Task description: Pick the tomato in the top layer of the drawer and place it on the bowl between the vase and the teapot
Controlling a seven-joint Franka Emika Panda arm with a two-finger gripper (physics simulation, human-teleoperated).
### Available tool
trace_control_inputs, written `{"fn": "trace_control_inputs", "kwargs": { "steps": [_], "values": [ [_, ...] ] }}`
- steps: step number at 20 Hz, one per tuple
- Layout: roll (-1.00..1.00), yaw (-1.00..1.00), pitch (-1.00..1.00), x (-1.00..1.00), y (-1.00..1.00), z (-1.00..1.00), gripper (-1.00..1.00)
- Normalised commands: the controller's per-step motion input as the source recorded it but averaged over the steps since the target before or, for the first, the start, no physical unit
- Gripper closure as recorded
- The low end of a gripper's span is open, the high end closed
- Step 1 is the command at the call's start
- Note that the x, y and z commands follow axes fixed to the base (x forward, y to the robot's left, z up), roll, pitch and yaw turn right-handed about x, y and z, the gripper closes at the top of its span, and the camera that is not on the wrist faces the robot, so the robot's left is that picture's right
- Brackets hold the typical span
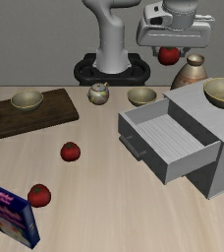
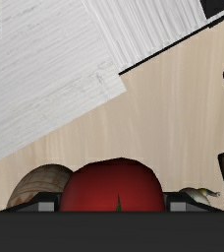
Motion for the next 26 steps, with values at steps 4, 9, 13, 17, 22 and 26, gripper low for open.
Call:
{"fn": "trace_control_inputs", "kwargs": {
  "steps": [4, 9, 13, 17, 22, 26],
  "values": [
    [0.00, 0.00, 0.00, -1.00, 0.00, 0.00, 1.00],
    [0.00, 0.00, 0.00, -1.00, 0.00, 0.00, 1.00],
    [0.00, 0.00, 0.00, -0.50, -0.50, 0.00, 1.00],
    [0.00, 0.00, 0.00, 0.00, 0.00, -1.00, 1.00],
    [0.00, 0.00, 0.00, 0.00, 0.00, -1.00, 1.00],
    [0.00, 0.00, 0.00, -0.50, 0.00, -0.50, 1.00]
  ]
}}
